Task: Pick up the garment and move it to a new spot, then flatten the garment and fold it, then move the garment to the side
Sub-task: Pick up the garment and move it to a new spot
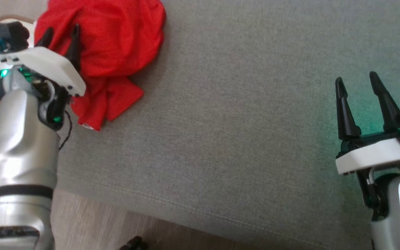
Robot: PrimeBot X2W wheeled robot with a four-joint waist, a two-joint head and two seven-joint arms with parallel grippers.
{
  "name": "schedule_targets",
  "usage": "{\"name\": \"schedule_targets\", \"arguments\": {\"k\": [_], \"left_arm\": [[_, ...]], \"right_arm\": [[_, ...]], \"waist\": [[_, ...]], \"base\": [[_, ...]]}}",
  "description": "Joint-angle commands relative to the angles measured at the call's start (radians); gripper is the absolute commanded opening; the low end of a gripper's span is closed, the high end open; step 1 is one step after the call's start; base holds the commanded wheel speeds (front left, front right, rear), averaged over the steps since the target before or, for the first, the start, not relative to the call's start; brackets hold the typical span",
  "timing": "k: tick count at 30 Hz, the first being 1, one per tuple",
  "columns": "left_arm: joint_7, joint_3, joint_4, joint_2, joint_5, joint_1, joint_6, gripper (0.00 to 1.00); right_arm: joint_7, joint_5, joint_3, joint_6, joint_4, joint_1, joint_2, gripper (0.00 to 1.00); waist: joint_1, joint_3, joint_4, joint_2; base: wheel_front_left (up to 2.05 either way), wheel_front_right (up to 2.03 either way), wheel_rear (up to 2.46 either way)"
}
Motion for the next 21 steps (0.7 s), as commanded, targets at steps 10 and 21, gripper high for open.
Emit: {"name": "schedule_targets", "arguments": {"k": [10,21], "left_arm": [[0.144,-0.03,0.186,0.115,-0.049,-0.157,-0.006,0.0],[-0.116,-0.055,0.131,0.169,0.007,-0.171,0.042,0.0]], "right_arm": [[0.004,0.016,0.023,0.008,-0.044,-0.04,-0.01,1.0],[-0.008,0.017,0.006,0.008,-0.053,-0.022,0.007,1.0]], "waist": [[-0.0003,0.054,-0.034,0.0],[-0.0003,-0.02,-0.025,0.0]], "base": [[0.0,0.0,0.0],[0.0,0.0,0.0]]}}
